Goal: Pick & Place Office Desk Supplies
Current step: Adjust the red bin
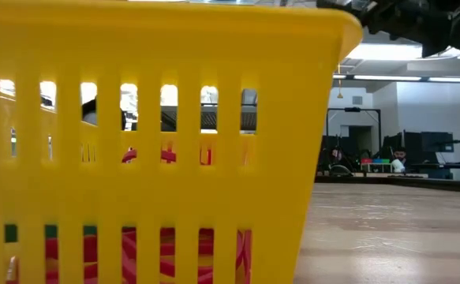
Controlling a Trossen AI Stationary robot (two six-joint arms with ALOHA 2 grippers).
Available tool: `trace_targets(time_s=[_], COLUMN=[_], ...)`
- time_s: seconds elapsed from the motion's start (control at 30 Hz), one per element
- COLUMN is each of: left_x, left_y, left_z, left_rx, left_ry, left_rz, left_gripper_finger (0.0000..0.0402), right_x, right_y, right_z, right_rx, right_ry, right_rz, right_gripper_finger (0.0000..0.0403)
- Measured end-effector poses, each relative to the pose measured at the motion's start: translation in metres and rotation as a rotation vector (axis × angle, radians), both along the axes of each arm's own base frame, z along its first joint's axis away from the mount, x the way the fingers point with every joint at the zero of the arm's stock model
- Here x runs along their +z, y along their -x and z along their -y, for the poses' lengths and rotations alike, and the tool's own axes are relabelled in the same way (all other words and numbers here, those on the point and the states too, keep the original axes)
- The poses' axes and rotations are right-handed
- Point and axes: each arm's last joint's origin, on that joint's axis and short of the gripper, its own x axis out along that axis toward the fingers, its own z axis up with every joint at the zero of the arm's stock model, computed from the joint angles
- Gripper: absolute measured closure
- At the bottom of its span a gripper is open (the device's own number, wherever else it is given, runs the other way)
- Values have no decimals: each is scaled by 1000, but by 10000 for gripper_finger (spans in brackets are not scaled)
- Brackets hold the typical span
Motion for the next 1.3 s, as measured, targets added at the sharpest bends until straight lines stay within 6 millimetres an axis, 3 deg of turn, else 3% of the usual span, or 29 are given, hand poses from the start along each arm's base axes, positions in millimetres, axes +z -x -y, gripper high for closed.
trace_targets(time_s=[0.43, 0.9, 1.3], left_x=[-21, -42, -50], left_y=[-5, -34, -39], left_z=[-1, -2, 10], left_rx=[-4, -13, -90], left_ry=[36, 48, 87], left_rz=[-6, -92, -154], left_gripper_finger=[234, 234, 234], right_x=[-25, -54, -69], right_y=[-19, -74, -109], right_z=[-6, -19, -38], right_rx=[35, 37, 33], right_ry=[-21, 1, 35], right_rz=[-148, -308, -577], right_gripper_finger=[168, 168, 168])
